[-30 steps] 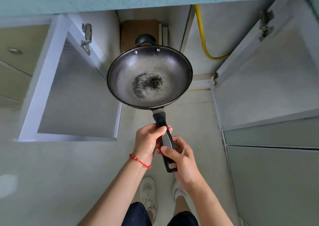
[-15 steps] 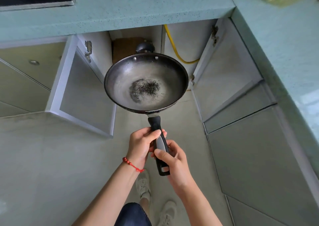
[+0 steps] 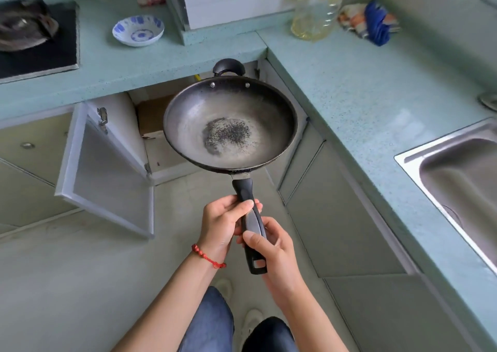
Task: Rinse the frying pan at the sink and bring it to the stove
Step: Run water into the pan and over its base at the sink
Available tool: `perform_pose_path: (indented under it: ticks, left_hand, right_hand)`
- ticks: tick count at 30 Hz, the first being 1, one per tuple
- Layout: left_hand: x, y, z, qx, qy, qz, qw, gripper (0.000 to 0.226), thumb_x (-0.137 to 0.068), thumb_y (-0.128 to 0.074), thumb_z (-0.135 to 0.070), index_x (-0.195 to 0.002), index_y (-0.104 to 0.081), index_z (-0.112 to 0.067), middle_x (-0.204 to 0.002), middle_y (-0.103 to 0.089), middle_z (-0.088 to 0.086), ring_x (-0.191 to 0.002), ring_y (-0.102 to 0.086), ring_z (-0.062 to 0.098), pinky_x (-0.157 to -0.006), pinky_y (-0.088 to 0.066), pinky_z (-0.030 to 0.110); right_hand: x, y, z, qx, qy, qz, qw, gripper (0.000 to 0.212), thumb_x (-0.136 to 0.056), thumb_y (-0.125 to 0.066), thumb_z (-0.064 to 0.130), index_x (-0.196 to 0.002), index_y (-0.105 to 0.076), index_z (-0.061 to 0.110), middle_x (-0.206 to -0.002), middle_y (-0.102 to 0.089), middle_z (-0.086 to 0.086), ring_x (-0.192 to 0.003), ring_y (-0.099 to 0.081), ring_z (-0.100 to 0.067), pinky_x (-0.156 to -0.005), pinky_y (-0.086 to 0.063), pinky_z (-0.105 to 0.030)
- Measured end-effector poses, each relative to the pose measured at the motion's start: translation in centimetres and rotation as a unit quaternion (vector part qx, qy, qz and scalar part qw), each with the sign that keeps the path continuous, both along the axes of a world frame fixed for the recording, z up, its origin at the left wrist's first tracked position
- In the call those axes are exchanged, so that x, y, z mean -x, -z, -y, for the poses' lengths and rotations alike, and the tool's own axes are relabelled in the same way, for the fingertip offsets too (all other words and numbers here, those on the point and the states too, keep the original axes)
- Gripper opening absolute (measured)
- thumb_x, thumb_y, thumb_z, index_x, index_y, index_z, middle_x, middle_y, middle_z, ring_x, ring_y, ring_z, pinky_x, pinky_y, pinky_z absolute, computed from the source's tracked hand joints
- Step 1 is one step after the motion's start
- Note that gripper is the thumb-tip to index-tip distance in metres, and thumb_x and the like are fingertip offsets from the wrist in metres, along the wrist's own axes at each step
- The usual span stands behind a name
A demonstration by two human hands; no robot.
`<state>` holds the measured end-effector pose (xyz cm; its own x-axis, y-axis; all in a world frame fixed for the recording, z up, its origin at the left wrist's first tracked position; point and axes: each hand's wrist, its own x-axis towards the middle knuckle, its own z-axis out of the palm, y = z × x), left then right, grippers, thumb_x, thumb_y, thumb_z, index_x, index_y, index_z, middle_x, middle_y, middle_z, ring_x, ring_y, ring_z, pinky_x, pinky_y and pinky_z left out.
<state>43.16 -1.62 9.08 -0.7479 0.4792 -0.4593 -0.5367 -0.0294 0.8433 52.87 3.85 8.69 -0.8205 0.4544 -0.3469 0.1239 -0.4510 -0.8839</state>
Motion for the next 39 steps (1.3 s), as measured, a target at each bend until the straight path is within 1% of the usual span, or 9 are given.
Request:
perform_pose_path:
  ticks: [4, 7, 13, 17, 21, 24, 28, 36, 39]
  left_hand:
    - [-0.8, -2.0, -1.8, -0.003, 0.079, -0.036, 0.996, 0.013, -0.082, -0.056, -0.001, -0.080, -0.069, 0.000, -0.067, -0.073, 0.005, -0.058, -0.068, 0.015, -0.036, -0.040, 0.014]
    - [-0.7, -3.1, -3.7, -0.005, 0.145, -0.058, 0.988, 0.015, -0.082, -0.057, -0.003, -0.075, -0.070, -0.005, -0.068, -0.073, 0.003, -0.058, -0.067, 0.018, -0.037, -0.041, 0.018]
    - [-1.2, -4.2, -8.2, -0.021, 0.258, -0.058, 0.964, 0.013, -0.082, -0.056, -0.002, -0.077, -0.068, -0.003, -0.067, -0.074, 0.002, -0.057, -0.066, 0.018, -0.049, -0.042, 0.024]
    - [-2.5, -4.5, -11.0, -0.030, 0.321, -0.067, 0.944, 0.012, -0.082, -0.058, -0.004, -0.075, -0.069, -0.003, -0.069, -0.074, 0.005, -0.055, -0.062, 0.024, -0.033, -0.034, 0.018]
    - [-4.6, -4.9, -13.5, -0.035, 0.378, -0.072, 0.922, 0.011, -0.081, -0.060, -0.005, -0.074, -0.068, -0.003, -0.069, -0.074, 0.005, -0.059, -0.056, 0.030, -0.030, -0.032, 0.017]
    - [-7.0, -4.9, -15.4, -0.029, 0.417, -0.061, 0.906, 0.009, -0.081, -0.060, -0.005, -0.076, -0.065, 0.000, -0.069, -0.074, 0.005, -0.053, -0.057, 0.027, -0.029, -0.030, 0.016]
    - [-10.4, -4.4, -18.0, -0.020, 0.447, -0.044, 0.893, 0.010, -0.081, -0.060, -0.003, -0.079, -0.067, 0.002, -0.068, -0.074, 0.006, -0.044, -0.061, 0.018, -0.029, -0.030, 0.013]
    - [-17.9, -3.7, -24.1, -0.007, 0.476, -0.037, 0.879, 0.011, -0.081, -0.059, -0.002, -0.072, -0.066, 0.000, -0.066, -0.074, 0.005, -0.051, -0.064, 0.022, -0.041, -0.042, 0.023]
    - [-19.8, -3.4, -25.9, -0.007, 0.480, -0.030, 0.877, 0.013, -0.081, -0.059, -0.001, -0.071, -0.068, -0.002, -0.068, -0.074, 0.006, -0.052, -0.066, 0.022, -0.040, -0.047, 0.025]
  right_hand:
    - [-1.5, -1.7, -0.7, -0.006, 0.064, -0.014, 0.998, 0.019, -0.066, -0.065, 0.019, -0.085, -0.064, 0.015, -0.075, -0.067, 0.002, -0.075, -0.061, -0.017, -0.072, -0.045, -0.032]
    - [-2.0, -2.6, -1.5, -0.022, 0.113, -0.017, 0.993, 0.015, -0.067, -0.064, 0.020, -0.081, -0.065, 0.019, -0.073, -0.066, 0.003, -0.071, -0.059, -0.013, -0.068, -0.044, -0.026]
    - [-3.1, -4.0, -3.7, -0.046, 0.206, -0.025, 0.977, 0.024, -0.064, -0.067, 0.022, -0.086, -0.064, 0.013, -0.073, -0.070, 0.004, -0.069, -0.063, -0.008, -0.061, -0.047, -0.015]
    - [-4.5, -4.5, -4.9, -0.056, 0.276, -0.025, 0.959, 0.033, -0.061, -0.069, 0.026, -0.089, -0.063, 0.010, -0.077, -0.071, 0.000, -0.072, -0.064, -0.012, -0.066, -0.049, -0.019]
    - [-6.3, -4.6, -5.9, -0.056, 0.344, -0.025, 0.937, 0.036, -0.060, -0.069, 0.029, -0.088, -0.062, 0.008, -0.078, -0.067, -0.004, -0.073, -0.062, -0.017, -0.070, -0.048, -0.024]
    - [-8.1, -4.5, -6.9, -0.049, 0.394, -0.029, 0.917, 0.035, -0.058, -0.069, 0.029, -0.085, -0.062, 0.009, -0.079, -0.061, -0.011, -0.074, -0.055, -0.022, -0.071, -0.044, -0.030]
    - [-11.2, -4.2, -8.9, -0.043, 0.430, -0.027, 0.901, 0.035, -0.055, -0.070, 0.025, -0.084, -0.062, 0.007, -0.074, -0.066, -0.006, -0.066, -0.063, -0.015, -0.064, -0.049, -0.020]
    - [-18.3, -3.8, -14.2, -0.017, 0.463, -0.033, 0.885, 0.023, -0.063, -0.064, 0.011, -0.085, -0.059, 0.006, -0.066, -0.070, 0.000, -0.063, -0.067, -0.011, -0.060, -0.050, -0.016]
    - [-20.3, -3.5, -15.8, -0.016, 0.461, -0.025, 0.887, 0.021, -0.065, -0.063, 0.010, -0.085, -0.059, 0.007, -0.065, -0.071, 0.000, -0.064, -0.067, -0.011, -0.060, -0.050, -0.016]
